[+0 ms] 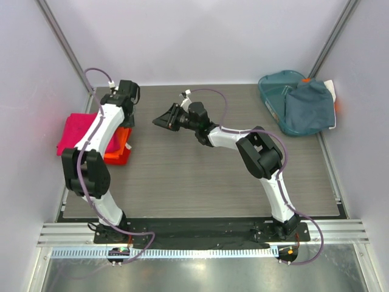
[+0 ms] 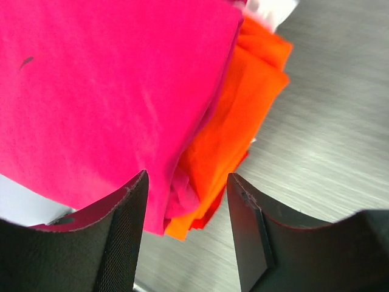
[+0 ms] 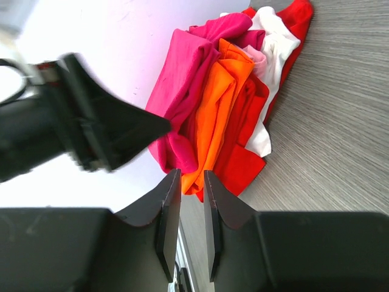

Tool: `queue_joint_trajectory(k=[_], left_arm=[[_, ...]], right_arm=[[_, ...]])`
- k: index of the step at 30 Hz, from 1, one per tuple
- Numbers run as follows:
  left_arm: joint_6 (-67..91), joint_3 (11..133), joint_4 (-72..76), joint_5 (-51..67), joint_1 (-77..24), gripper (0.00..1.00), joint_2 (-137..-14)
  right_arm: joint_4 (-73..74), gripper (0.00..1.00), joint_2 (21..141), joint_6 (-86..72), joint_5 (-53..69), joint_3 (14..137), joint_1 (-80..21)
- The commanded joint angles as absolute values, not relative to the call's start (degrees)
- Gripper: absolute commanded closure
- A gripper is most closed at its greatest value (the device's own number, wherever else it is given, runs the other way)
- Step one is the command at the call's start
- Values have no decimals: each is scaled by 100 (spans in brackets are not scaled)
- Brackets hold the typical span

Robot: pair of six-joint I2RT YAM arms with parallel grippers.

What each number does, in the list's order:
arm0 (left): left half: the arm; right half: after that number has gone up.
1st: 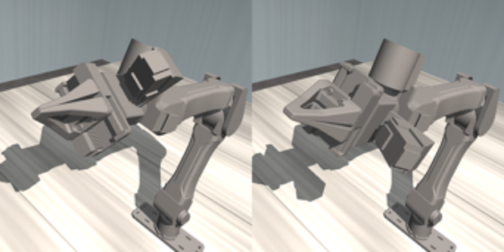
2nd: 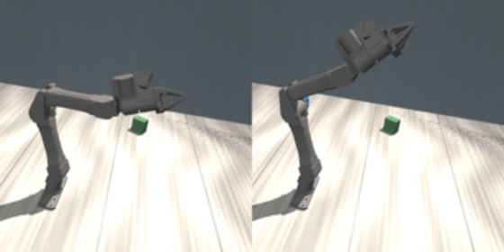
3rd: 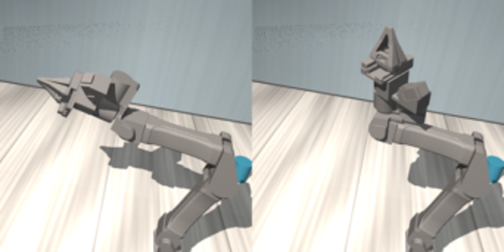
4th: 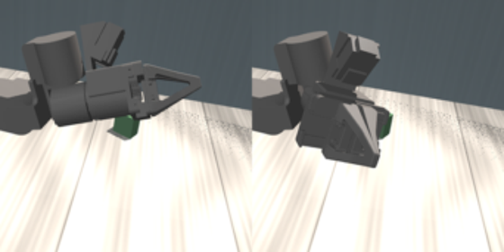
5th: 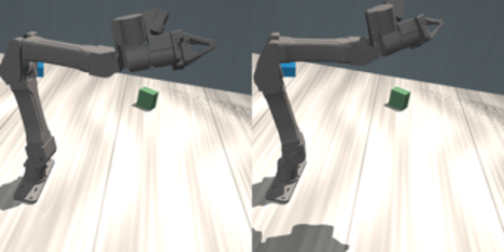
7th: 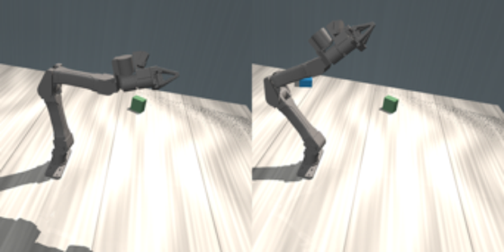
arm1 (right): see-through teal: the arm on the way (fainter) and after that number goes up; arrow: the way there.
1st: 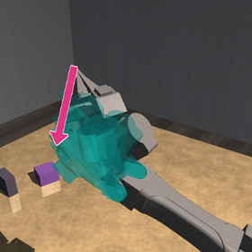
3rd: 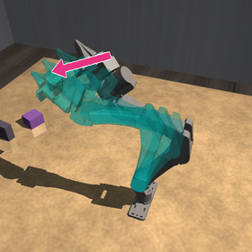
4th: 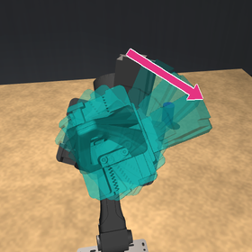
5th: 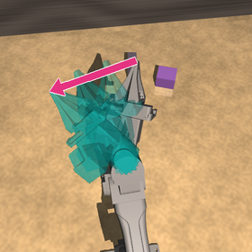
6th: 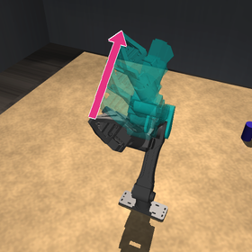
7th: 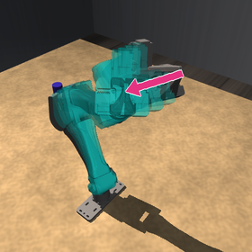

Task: Fold and stack the t-shirts
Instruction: Neatly place the folded tshirt to the corner, then reset both grippers

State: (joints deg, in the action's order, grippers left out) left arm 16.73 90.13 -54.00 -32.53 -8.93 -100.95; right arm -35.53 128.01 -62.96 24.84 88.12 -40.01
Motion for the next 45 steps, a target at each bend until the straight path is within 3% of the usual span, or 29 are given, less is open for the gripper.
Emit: queue_joint_trajectory(k=[1,4,6,7,8,10,14,22,32,40,45], left_arm=[[1907,8983,-5036,-2744,-756,44,-9537],[2187,8843,-4940,-2200,-414,49,-9264],[2390,8580,-4668,-1191,224,62,-9027],[2608,8282,-4545,-778,446,70,-8974],[2689,8097,-4413,-25,674,85,-8913],[2786,7806,-4158,447,1054,99,-8938],[2882,7778,-4078,1167,1116,100,-9263],[2962,7769,-4166,1425,1310,100,-9651],[2874,7445,-3876,1564,1047,98,-8106],[3532,6312,-3349,1503,431,95,-6804],[3938,5407,-2541,1249,-692,85,-6215]], right_arm=[[-3850,73,12735,-6311,2558,8815,-3973],[-3850,75,12735,-6319,2558,8815,-3973],[-3858,76,12727,-6319,2566,8807,-3964],[-3858,76,12727,-6319,2566,8807,-3964],[-3867,76,12727,-6319,2566,8798,-3964],[-3885,76,12735,-6337,2575,8807,-3964],[-3902,77,12770,-6363,2584,8833,-3964],[-3920,77,12753,-6372,2593,8789,-3938],[-3622,76,12639,-6232,2637,8763,-3833],[-2542,70,11219,-5075,2163,7702,-3384],[-1767,59,9662,-4124,1207,6252,-3165]])
